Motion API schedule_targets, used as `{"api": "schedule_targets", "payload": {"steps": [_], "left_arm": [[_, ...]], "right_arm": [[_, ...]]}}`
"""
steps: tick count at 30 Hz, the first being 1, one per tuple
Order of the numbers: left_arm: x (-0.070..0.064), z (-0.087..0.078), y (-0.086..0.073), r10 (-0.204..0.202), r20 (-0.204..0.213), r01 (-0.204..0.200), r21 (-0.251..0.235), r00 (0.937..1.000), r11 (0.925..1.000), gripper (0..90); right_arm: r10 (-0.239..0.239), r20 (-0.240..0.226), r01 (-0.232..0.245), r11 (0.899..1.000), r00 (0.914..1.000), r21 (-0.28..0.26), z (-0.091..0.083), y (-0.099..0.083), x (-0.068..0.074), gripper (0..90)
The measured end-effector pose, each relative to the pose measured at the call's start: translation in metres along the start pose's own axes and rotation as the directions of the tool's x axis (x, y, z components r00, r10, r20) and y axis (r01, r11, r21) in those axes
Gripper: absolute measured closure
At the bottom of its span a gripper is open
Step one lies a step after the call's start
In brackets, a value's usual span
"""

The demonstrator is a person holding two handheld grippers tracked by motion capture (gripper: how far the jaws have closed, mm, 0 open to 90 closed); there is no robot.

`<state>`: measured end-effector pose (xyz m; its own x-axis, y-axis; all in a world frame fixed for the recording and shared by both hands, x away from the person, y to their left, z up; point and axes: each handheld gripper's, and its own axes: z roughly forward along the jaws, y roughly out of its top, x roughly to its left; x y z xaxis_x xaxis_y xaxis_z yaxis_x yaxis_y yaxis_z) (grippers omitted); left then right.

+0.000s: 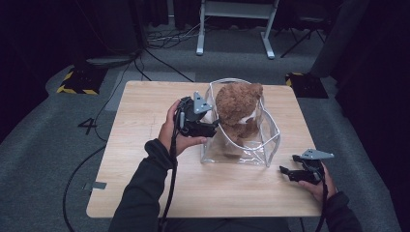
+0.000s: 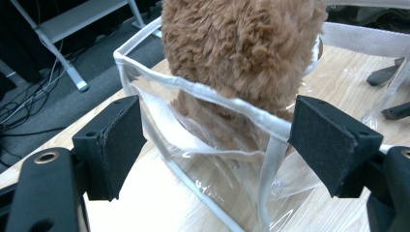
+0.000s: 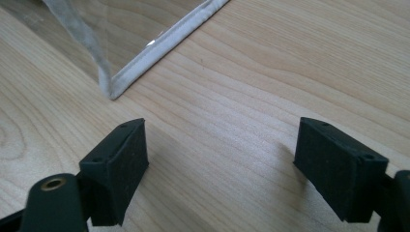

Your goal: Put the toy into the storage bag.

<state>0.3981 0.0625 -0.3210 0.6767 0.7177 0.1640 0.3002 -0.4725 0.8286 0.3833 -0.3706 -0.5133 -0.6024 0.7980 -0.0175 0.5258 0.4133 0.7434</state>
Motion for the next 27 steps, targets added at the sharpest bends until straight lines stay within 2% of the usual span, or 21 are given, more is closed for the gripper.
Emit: {"api": "schedule_targets", "payload": {"steps": [8, 14, 18, 20, 21, 27], "left_arm": [[0.002, -0.008, -0.009, -0.001, -0.021, 0.001, -0.008, 0.9998, 1.0000, 19.9], [0.005, -0.009, -0.020, 0.005, -0.032, -0.005, 0.018, 0.9995, 0.9998, 19.8], [0.008, -0.011, -0.028, -0.008, -0.019, 0.008, 0.014, 0.9998, 0.9999, 19.6], [0.009, -0.011, -0.032, -0.012, -0.027, 0.013, 0.022, 0.9996, 0.9997, 19.1], [0.011, -0.011, -0.035, -0.014, -0.017, 0.014, 0.030, 0.9998, 0.9994, 19.0], [0.015, -0.012, -0.046, -0.019, -0.030, 0.020, 0.047, 0.9994, 0.9987, 18.3]], "right_arm": [[0.000, 0.000, 0.000, 1.000, 1.0000, 0.000, 0.000, 0.000, 0.000, 19.2], [-0.001, 0.000, 0.001, 1.000, 1.0000, 0.000, 0.000, 0.000, 0.000, 19.2], [0.000, 0.000, 0.000, 1.000, 1.0000, 0.000, 0.000, 0.000, 0.000, 19.2], [0.000, 0.000, 0.000, 1.000, 1.0000, -0.001, 0.000, 0.000, 0.000, 19.2], [-0.001, 0.000, 0.001, 1.000, 1.0000, 0.000, 0.000, 0.000, 0.000, 19.2], [0.000, 0.000, 0.000, 1.000, 1.0000, 0.000, 0.000, 0.000, 0.000, 19.2]]}}
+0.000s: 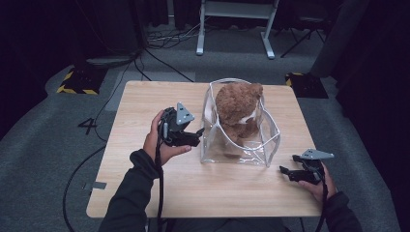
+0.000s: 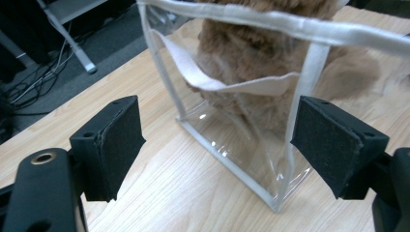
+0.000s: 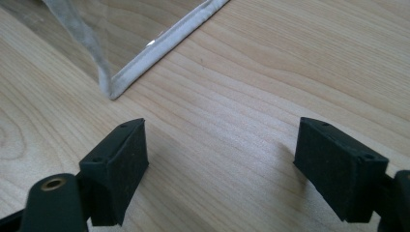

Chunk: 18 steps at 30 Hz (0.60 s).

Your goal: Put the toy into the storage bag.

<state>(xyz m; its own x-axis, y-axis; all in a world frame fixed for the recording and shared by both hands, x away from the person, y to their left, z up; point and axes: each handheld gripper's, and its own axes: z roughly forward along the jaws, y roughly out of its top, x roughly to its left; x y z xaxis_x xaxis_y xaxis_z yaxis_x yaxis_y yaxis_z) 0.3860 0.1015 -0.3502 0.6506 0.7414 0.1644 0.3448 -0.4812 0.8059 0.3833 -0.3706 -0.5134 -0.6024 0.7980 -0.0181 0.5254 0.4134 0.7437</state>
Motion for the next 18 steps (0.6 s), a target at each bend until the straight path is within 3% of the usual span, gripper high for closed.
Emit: {"api": "schedule_targets", "payload": {"steps": [13, 18], "left_arm": [[0.004, -0.002, -0.019, 0.003, -0.030, -0.002, 0.041, 0.9995, 0.9992, 18.2], [0.007, -0.003, -0.026, 0.012, -0.017, -0.012, 0.040, 0.9998, 0.9991, 17.3]], "right_arm": [[0.000, 0.000, 0.000, 1.000, 1.0000, 0.000, 0.000, 0.000, 0.000, 19.2], [0.000, 0.000, 0.000, 1.000, 1.0000, 0.000, 0.000, 0.000, 0.000, 19.2]]}}
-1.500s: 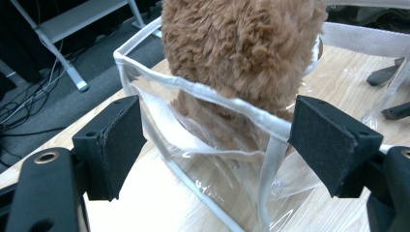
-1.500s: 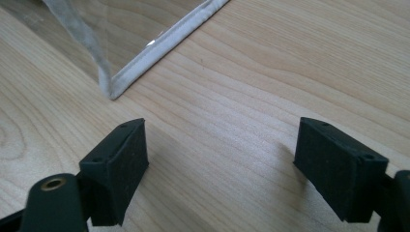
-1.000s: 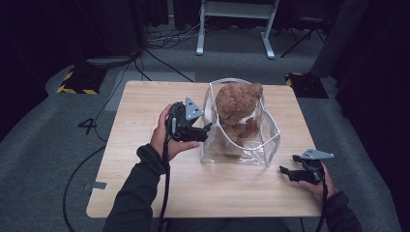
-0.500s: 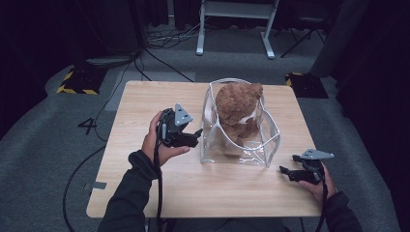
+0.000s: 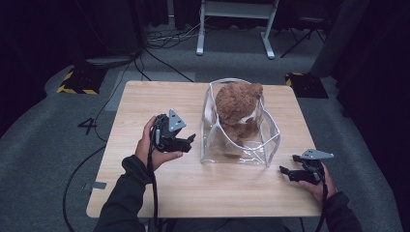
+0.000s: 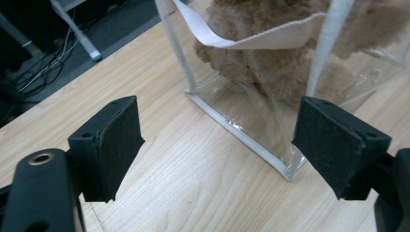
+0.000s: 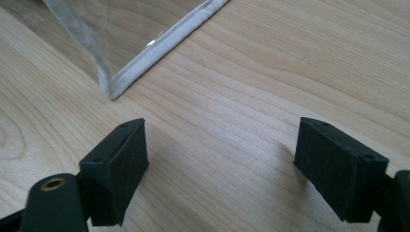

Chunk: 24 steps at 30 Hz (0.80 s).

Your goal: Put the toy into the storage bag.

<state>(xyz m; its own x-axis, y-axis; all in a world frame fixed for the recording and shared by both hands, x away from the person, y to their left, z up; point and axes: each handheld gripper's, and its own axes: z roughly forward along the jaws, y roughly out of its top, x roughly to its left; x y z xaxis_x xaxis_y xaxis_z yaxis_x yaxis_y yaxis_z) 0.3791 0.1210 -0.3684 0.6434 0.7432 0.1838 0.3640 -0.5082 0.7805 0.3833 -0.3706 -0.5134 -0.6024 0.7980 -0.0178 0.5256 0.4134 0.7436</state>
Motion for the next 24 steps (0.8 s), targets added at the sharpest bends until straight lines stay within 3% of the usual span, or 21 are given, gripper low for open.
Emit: {"api": "schedule_targets", "payload": {"steps": [10, 18, 24], "left_arm": [[0.003, -0.002, -0.018, 0.045, -0.034, -0.044, 0.040, 0.9984, 0.9982, 16.4], [0.004, 0.000, -0.033, 0.059, -0.042, -0.054, 0.101, 0.9974, 0.9934, 16.4], [0.006, 0.002, -0.044, 0.044, -0.036, -0.040, 0.116, 0.9984, 0.9925, 16.5]], "right_arm": [[0.000, 0.000, 0.000, 1.000, 1.0000, 0.000, 0.000, 0.000, 0.000, 19.2], [0.000, 0.001, 0.000, 1.000, 1.0000, 0.000, 0.000, 0.000, 0.000, 19.2], [0.000, 0.000, 0.000, 1.000, 1.0000, 0.000, 0.000, 0.000, 0.000, 19.2]]}}
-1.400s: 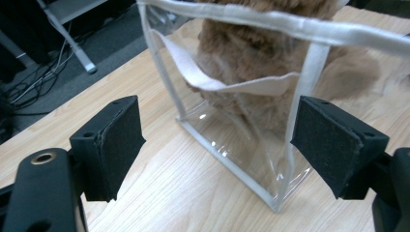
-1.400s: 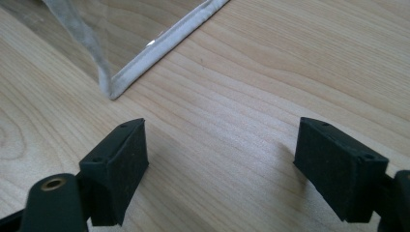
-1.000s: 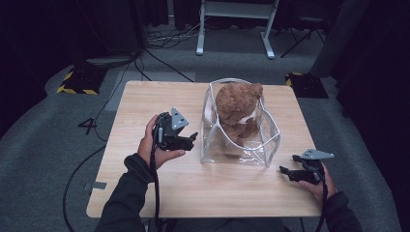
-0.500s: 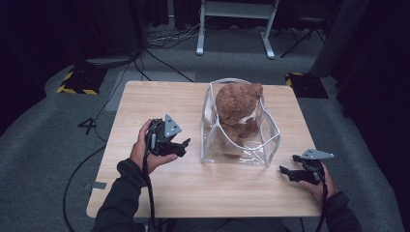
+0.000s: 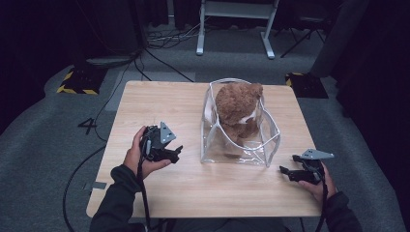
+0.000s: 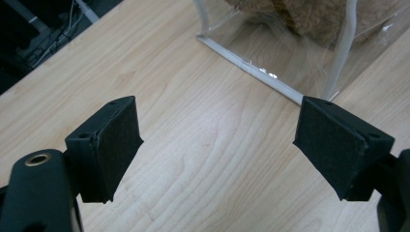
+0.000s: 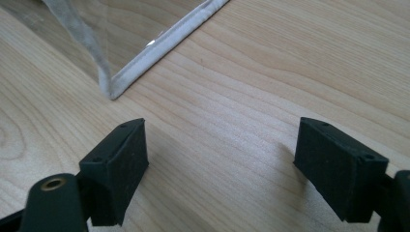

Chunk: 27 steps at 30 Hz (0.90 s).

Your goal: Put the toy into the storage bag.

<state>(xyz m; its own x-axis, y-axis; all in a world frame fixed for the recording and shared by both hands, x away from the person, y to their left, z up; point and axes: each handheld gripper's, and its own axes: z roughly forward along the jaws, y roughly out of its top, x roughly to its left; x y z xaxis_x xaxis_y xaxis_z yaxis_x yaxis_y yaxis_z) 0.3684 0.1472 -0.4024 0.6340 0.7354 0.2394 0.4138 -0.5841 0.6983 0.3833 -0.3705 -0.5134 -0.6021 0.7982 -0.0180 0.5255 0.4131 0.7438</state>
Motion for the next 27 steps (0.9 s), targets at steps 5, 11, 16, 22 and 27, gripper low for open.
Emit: {"api": "schedule_targets", "payload": {"steps": [5, 11, 16, 22, 27], "left_arm": [[0.002, 0.003, -0.010, 0.000, -0.007, 0.000, 0.020, 1.0000, 0.9998, 16.4], [0.004, 0.007, -0.021, -0.003, -0.010, 0.004, 0.054, 0.9999, 0.9985, 16.4], [0.005, 0.010, -0.031, -0.018, -0.007, 0.018, 0.067, 0.9998, 0.9976, 16.4], [0.005, 0.014, -0.041, -0.019, 0.001, 0.019, 0.087, 0.9998, 0.9960, 16.5], [0.006, 0.017, -0.049, -0.025, 0.002, 0.025, 0.091, 0.9997, 0.9955, 16.5]], "right_arm": [[0.000, 0.000, 0.000, 1.000, 1.0000, 0.000, 0.000, 0.000, 0.000, 19.2], [0.000, 0.000, 0.000, 1.000, 1.0000, 0.000, 0.000, 0.000, 0.000, 19.2], [0.001, 0.000, -0.001, 1.000, 1.0000, 0.000, 0.000, 0.000, 0.000, 19.2], [0.000, 0.000, 0.000, 1.000, 1.0000, 0.000, 0.000, 0.000, 0.000, 19.2], [0.000, 0.000, 0.000, 1.000, 1.0000, 0.000, 0.000, 0.000, 0.000, 19.2]]}}
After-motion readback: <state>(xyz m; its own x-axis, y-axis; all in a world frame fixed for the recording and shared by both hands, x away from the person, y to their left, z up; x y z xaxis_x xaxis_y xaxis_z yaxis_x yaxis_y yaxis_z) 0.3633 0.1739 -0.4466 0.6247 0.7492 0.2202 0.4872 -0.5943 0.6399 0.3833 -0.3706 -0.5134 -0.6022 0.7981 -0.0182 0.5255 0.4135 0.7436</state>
